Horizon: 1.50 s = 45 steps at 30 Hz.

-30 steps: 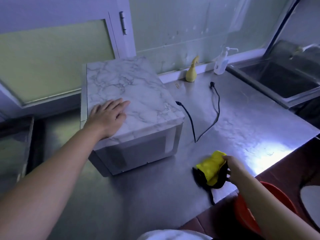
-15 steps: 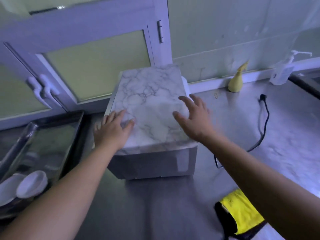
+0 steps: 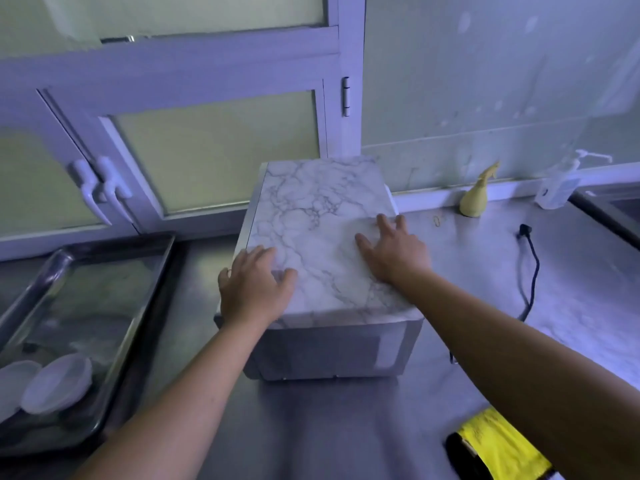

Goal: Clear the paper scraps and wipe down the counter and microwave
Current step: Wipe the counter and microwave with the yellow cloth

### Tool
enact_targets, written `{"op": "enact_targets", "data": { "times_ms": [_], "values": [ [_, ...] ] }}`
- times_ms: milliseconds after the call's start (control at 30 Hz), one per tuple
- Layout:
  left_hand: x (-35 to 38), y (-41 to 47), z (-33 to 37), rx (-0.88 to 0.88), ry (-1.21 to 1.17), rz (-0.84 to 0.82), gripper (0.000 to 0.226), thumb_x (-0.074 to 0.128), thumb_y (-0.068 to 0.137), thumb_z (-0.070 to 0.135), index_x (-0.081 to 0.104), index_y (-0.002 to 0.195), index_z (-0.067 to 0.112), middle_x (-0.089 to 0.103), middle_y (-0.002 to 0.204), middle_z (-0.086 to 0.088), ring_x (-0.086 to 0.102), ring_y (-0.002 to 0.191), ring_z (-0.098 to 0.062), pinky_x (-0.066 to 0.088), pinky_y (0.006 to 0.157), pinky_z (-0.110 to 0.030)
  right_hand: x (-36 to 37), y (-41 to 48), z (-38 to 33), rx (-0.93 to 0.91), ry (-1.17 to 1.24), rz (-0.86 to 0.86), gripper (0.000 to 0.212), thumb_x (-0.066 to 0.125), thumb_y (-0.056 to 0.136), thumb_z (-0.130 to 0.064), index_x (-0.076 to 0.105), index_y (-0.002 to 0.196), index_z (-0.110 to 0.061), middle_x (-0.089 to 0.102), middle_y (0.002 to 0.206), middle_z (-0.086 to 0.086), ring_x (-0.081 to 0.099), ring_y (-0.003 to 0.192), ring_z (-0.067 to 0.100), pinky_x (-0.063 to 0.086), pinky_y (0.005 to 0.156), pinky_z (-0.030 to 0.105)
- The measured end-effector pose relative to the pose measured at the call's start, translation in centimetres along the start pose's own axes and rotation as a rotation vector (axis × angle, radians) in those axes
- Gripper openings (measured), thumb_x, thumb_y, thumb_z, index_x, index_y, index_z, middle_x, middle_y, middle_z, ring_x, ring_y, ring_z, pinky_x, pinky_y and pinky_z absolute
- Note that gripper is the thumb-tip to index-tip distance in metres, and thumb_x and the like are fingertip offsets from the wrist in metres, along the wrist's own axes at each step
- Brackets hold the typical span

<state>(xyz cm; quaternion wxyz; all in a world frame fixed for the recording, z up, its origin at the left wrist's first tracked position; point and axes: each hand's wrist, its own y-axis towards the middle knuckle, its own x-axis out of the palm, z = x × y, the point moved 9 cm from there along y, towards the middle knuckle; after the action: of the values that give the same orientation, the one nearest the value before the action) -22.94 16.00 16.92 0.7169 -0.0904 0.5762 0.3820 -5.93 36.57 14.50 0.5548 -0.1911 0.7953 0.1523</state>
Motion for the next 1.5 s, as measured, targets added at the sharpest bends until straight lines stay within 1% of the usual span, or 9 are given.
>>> {"op": "enact_targets", "data": {
  "times_ms": [133, 233, 400, 667, 800, 1000, 1200, 1367, 1500],
  "values": [
    [2.1, -0.9, -0.6, 0.130, 0.150, -0.204, 0.064, 0.024, 0.090, 0.061, 0.036, 0.144, 0.029, 0.030, 0.158, 0.002, 0.019, 0.147, -0.022, 0.020, 0.113, -0.056, -0.2, -1.2, 1.3, 0.202, -0.087, -0.013, 0.064, 0.023, 0.091, -0.068, 0.029, 0.144, -0.032, 0.054, 0.135, 0.014, 0.052, 0.124, 0.038, 0.026, 0.105, 0.058],
    [1.2, -1.8, -0.3, 0.240, 0.152, -0.085, 0.059, 0.031, 0.090, 0.054, 0.052, 0.136, 0.023, 0.052, 0.144, -0.004, 0.042, 0.135, -0.028, 0.032, 0.106, -0.055, -0.2, -1.7, 1.7, 0.272, -0.130, -0.019, 0.070, 0.019, 0.088, -0.071, 0.023, 0.150, -0.039, 0.056, 0.139, 0.014, 0.046, 0.132, 0.036, 0.008, 0.112, 0.066],
    [-0.4, -2.0, 0.5, 0.350, 0.006, 0.061, 0.037, 0.047, 0.084, 0.033, 0.068, 0.104, 0.011, 0.068, 0.106, -0.006, 0.060, 0.103, -0.029, 0.045, 0.092, -0.051, 0.1, -3.0, 1.7, 0.302, -0.087, -0.055, 0.079, 0.013, 0.079, -0.082, 0.011, 0.151, -0.048, 0.051, 0.145, 0.008, 0.049, 0.130, 0.033, 0.020, 0.106, 0.065],
    [-1.0, -0.8, -1.6, 0.499, -0.098, 0.060, 0.037, 0.050, 0.080, 0.029, 0.074, 0.101, 0.010, 0.073, 0.108, -0.007, 0.066, 0.104, -0.027, 0.049, 0.090, -0.044, 0.9, -6.0, 0.5, 0.393, -0.065, -0.046, 0.092, 0.006, 0.068, -0.093, 0.004, 0.151, -0.054, 0.046, 0.147, 0.006, 0.049, 0.128, 0.033, 0.031, 0.104, 0.061],
    [-2.3, 1.2, -4.4, 0.594, -0.205, 0.095, 0.036, 0.049, 0.076, 0.028, 0.076, 0.097, 0.015, 0.075, 0.105, -0.002, 0.068, 0.100, -0.023, 0.053, 0.088, -0.036, 1.8, -9.2, -1.7, 0.442, -0.107, -0.045, 0.095, 0.004, 0.070, -0.091, 0.002, 0.154, -0.046, 0.047, 0.146, 0.007, 0.048, 0.129, 0.032, 0.023, 0.108, 0.064],
    [-1.7, 7.6, -9.7, 0.671, -0.187, -0.152, 0.056, 0.040, 0.080, 0.032, 0.064, 0.130, 0.024, 0.060, 0.138, 0.007, 0.053, 0.129, -0.014, 0.037, 0.107, -0.034, 4.6, -13.2, -9.2, 0.369, -0.241, -0.025, 0.099, 0.006, 0.082, -0.085, -0.004, 0.158, -0.023, 0.052, 0.130, 0.020, 0.051, 0.123, 0.035, 0.006, 0.107, 0.066],
    [-0.4, 9.9, -10.7, 0.810, -0.106, -0.315, 0.068, 0.027, 0.080, 0.041, 0.054, 0.142, 0.027, 0.049, 0.149, 0.006, 0.043, 0.139, -0.016, 0.029, 0.117, -0.038, 5.5, -15.3, -12.9, 0.310, -0.314, -0.008, 0.106, 0.008, 0.083, -0.083, -0.005, 0.157, -0.008, 0.058, 0.111, 0.020, 0.054, 0.101, 0.031, 0.029, 0.082, 0.047],
    [1.8, 12.6, -14.1, 0.609, 0.118, -0.352, 0.073, 0.009, 0.085, 0.057, 0.027, 0.153, 0.041, 0.024, 0.162, 0.013, 0.020, 0.150, -0.017, 0.012, 0.121, -0.039, 6.5, -17.0, -14.8, 0.128, -0.183, -0.045, 0.107, 0.014, 0.085, -0.081, -0.011, 0.156, -0.005, 0.057, 0.113, 0.023, 0.055, 0.104, 0.033, 0.033, 0.092, 0.048],
    [2.1, 9.9, -15.7, 0.245, 0.158, -0.348, 0.057, 0.010, 0.102, 0.045, 0.015, 0.157, 0.033, 0.010, 0.166, 0.002, 0.005, 0.153, -0.026, 0.003, 0.123, -0.041, 5.3, -18.4, -12.1, -0.074, 0.151, -0.199, 0.090, 0.034, 0.086, -0.078, -0.005, 0.157, -0.038, 0.064, 0.112, -0.005, 0.060, 0.105, 0.029, 0.040, 0.078, 0.035]
  ]
}}
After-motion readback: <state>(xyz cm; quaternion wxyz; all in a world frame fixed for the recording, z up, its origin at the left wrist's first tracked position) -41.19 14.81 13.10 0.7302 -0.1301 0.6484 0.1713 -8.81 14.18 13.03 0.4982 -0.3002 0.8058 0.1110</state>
